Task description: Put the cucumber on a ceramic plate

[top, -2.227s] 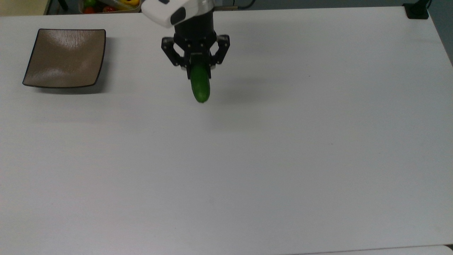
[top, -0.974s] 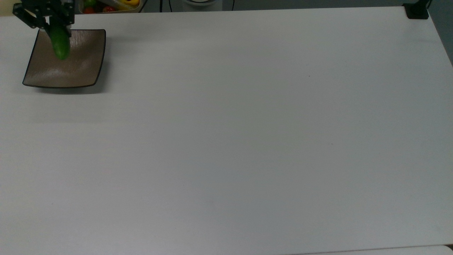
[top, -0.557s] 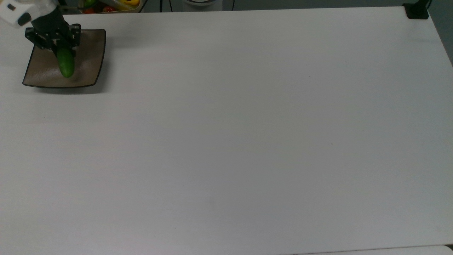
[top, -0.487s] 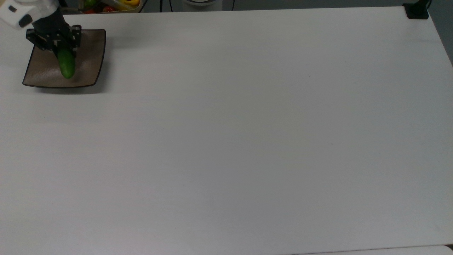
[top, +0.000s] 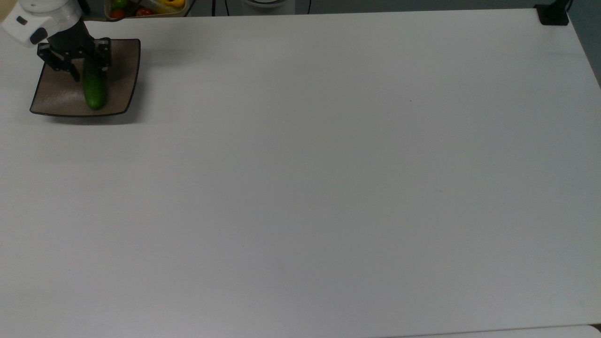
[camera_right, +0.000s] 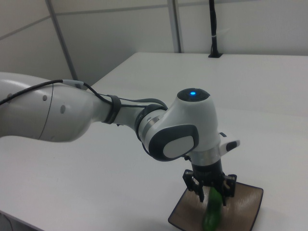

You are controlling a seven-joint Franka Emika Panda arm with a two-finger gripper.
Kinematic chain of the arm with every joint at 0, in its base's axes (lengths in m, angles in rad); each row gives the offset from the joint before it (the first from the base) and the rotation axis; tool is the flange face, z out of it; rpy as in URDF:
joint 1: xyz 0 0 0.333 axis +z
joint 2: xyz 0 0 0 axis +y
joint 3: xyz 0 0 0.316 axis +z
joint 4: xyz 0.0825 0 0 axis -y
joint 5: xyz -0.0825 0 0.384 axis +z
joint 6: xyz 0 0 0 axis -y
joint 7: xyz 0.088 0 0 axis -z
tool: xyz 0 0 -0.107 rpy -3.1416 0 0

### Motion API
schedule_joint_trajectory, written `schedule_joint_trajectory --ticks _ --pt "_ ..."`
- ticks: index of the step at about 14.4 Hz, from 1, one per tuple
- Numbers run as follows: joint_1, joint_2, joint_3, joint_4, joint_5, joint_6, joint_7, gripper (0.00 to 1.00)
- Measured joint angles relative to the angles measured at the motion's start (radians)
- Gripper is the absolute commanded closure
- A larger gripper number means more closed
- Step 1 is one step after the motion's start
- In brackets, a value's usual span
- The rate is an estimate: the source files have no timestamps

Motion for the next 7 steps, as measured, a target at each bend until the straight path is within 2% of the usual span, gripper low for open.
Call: schedule_joint_trajectory --ticks 4,7 --pt "0.0 -0.02 -0.003 0.013 0.0 -0.012 0.0 0.0" --pt "0.01 -0.077 -0.002 0.079 0.001 -0.147 0.009 0.0"
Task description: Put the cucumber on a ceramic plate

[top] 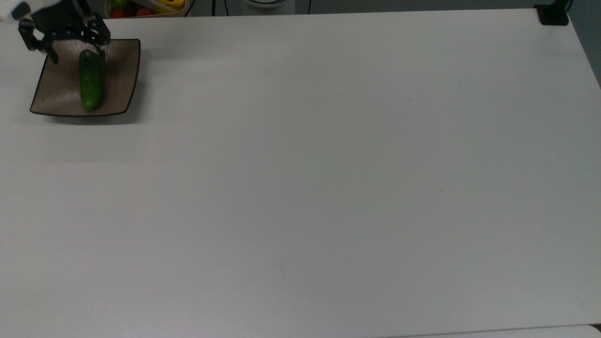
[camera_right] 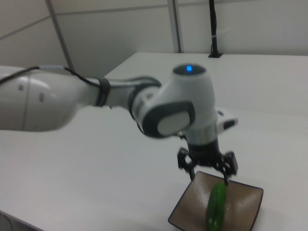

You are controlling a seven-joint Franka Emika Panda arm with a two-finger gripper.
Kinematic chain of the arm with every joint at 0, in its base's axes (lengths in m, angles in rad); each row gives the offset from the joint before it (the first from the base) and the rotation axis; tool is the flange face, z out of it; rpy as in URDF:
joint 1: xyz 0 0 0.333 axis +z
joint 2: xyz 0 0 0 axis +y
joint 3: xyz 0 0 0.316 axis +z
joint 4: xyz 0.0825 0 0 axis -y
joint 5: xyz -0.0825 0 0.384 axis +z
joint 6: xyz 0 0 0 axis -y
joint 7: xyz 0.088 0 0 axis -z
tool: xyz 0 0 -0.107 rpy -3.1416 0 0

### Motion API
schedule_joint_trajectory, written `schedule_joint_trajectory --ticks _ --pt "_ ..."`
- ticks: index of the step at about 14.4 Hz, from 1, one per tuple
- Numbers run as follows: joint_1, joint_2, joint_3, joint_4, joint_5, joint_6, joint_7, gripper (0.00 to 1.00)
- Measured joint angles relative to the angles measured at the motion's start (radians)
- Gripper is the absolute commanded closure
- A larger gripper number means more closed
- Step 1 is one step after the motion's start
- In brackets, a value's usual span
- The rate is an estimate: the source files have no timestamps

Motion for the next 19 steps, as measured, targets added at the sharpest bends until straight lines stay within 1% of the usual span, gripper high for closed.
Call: schedule_joint_trajectory --ticks 2,4,8,10,12,15,17,19 --pt "0.025 -0.045 0.001 0.059 0.002 -0.096 0.03 0.0" --pt "0.062 -0.086 0.002 0.108 0.002 -0.169 0.099 0.0" --pt "0.151 -0.142 0.013 0.184 0.002 -0.269 0.336 0.0" --pt "0.192 -0.153 0.03 0.234 0.003 -0.338 0.44 0.0" --pt "0.215 -0.158 0.077 0.271 0.003 -0.387 0.539 0.0" --pt "0.225 -0.162 0.187 0.29 0.003 -0.421 0.701 0.0" --pt "0.231 -0.164 0.249 0.292 0.003 -0.436 0.784 0.0" --pt "0.251 -0.164 0.289 0.291 0.003 -0.443 0.839 0.0"
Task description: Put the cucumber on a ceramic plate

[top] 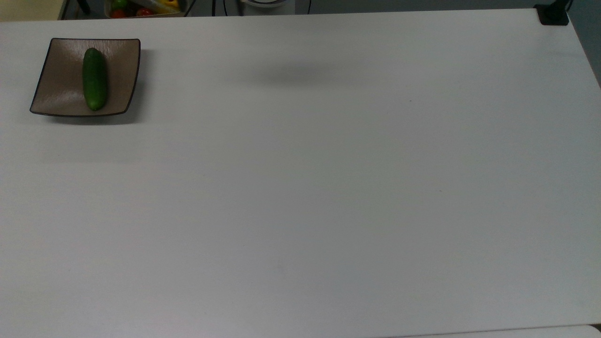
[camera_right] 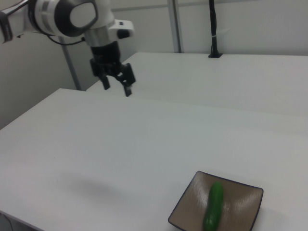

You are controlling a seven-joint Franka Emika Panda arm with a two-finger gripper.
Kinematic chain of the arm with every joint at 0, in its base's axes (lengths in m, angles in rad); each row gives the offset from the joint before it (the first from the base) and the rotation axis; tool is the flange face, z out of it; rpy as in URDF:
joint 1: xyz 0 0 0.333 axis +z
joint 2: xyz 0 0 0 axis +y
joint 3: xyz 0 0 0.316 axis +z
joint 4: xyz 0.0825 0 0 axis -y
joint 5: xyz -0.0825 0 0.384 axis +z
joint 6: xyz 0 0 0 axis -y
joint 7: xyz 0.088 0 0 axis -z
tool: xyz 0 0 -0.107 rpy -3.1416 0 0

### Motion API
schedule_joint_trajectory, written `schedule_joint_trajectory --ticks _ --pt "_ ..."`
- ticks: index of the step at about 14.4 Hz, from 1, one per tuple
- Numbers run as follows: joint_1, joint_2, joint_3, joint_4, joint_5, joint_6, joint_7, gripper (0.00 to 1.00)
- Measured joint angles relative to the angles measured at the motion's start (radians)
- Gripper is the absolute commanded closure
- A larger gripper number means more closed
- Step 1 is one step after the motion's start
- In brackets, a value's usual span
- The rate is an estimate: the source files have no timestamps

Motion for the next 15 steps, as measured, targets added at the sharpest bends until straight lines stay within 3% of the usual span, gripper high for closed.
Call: schedule_joint_trajectory --ticks 6,11,15 --pt "0.1 0.0 0.018 -0.026 -0.001 -0.004 0.029 0.0" --pt "0.105 0.001 0.007 -0.059 -0.001 0.062 -0.12 0.0" --pt "0.104 0.001 -0.013 -0.064 -0.001 0.072 -0.16 0.0"
